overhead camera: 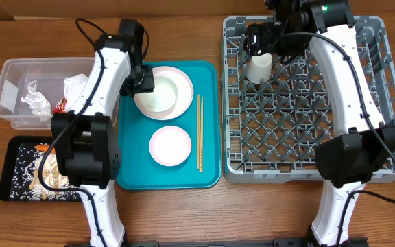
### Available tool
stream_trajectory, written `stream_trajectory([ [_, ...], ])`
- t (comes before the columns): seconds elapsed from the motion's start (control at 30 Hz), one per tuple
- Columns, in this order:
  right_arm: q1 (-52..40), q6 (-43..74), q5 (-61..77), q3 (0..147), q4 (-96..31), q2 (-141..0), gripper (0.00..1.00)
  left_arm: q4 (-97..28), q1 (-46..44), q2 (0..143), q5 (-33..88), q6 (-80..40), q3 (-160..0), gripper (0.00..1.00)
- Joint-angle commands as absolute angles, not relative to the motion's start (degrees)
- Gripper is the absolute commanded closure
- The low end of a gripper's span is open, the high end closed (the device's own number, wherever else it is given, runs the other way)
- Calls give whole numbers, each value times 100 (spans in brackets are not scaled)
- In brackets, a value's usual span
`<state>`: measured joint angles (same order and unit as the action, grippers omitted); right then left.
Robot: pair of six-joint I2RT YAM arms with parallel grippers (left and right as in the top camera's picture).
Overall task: Sort waste into correct bins and load items into the dishwasher
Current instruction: 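Grasp the white bowl on the pink plate with the left gripper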
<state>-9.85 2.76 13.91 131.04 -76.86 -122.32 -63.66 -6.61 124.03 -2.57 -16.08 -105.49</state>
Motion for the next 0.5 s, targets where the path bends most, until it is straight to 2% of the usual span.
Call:
stream_trajectory([
  [0.0, -996, 252, 1286, 13196, -7686, -12186, 0, -6228, -644, 12534, -185, -1695, -10232, 55],
  [0.13, -996, 252, 1288, 13196, -7686, -12186, 0, -6110, -646, 12534, -185, -1695, -10092, 56],
  [0.33, -996, 252, 1286, 13196, -7708, -12186, 0, -5839, -646, 12534, -163, -1699, -9878, 65],
  [0.47, -996, 252, 1288, 13196, -7708, -12186, 0, -5822, -646, 12534, -163, -1697, -9872, 83],
])
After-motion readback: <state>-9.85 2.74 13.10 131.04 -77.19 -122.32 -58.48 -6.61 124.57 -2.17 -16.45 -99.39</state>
